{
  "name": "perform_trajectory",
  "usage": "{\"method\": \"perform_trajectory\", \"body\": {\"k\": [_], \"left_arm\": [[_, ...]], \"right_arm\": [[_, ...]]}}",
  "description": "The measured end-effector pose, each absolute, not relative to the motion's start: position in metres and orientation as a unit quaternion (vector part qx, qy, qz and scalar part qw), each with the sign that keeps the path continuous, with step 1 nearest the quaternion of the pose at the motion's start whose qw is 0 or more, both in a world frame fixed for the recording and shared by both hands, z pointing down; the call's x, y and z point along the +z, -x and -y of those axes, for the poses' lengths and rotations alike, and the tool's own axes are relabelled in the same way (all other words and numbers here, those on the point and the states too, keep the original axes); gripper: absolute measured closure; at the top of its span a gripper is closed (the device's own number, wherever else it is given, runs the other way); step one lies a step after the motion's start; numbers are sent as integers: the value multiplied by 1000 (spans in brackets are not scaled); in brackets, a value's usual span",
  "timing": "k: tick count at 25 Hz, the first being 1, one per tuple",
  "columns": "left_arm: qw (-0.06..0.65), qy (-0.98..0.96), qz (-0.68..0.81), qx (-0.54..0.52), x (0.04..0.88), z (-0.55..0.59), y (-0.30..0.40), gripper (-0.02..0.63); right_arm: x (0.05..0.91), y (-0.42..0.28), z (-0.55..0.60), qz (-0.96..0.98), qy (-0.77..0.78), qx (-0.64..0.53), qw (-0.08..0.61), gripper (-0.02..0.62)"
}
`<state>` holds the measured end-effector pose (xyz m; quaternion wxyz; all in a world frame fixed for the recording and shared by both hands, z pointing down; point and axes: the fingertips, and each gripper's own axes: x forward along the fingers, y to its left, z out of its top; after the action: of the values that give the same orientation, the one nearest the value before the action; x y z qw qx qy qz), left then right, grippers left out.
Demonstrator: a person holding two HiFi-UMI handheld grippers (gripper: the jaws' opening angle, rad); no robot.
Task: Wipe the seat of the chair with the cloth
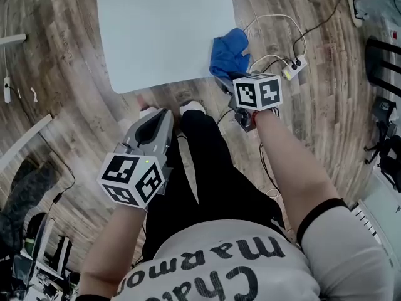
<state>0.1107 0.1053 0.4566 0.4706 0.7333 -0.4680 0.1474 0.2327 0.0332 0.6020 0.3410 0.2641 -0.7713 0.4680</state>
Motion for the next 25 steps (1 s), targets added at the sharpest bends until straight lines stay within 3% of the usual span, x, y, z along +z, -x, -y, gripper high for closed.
{"method": "perform_trajectory", "body": {"k": [11, 18, 25], "left_arm": [[461, -731, 483, 138, 445, -96, -116, 600], [438, -743, 491, 122, 406, -85, -110, 600], [407, -756, 509, 65, 341, -60, -84, 600]], "right_arm": [[595, -306, -18, 714, -356, 480, 365, 549], [525, -310, 7, 720, -404, 497, 266, 549], [409, -272, 43, 780, -415, 436, 172, 549]]}}
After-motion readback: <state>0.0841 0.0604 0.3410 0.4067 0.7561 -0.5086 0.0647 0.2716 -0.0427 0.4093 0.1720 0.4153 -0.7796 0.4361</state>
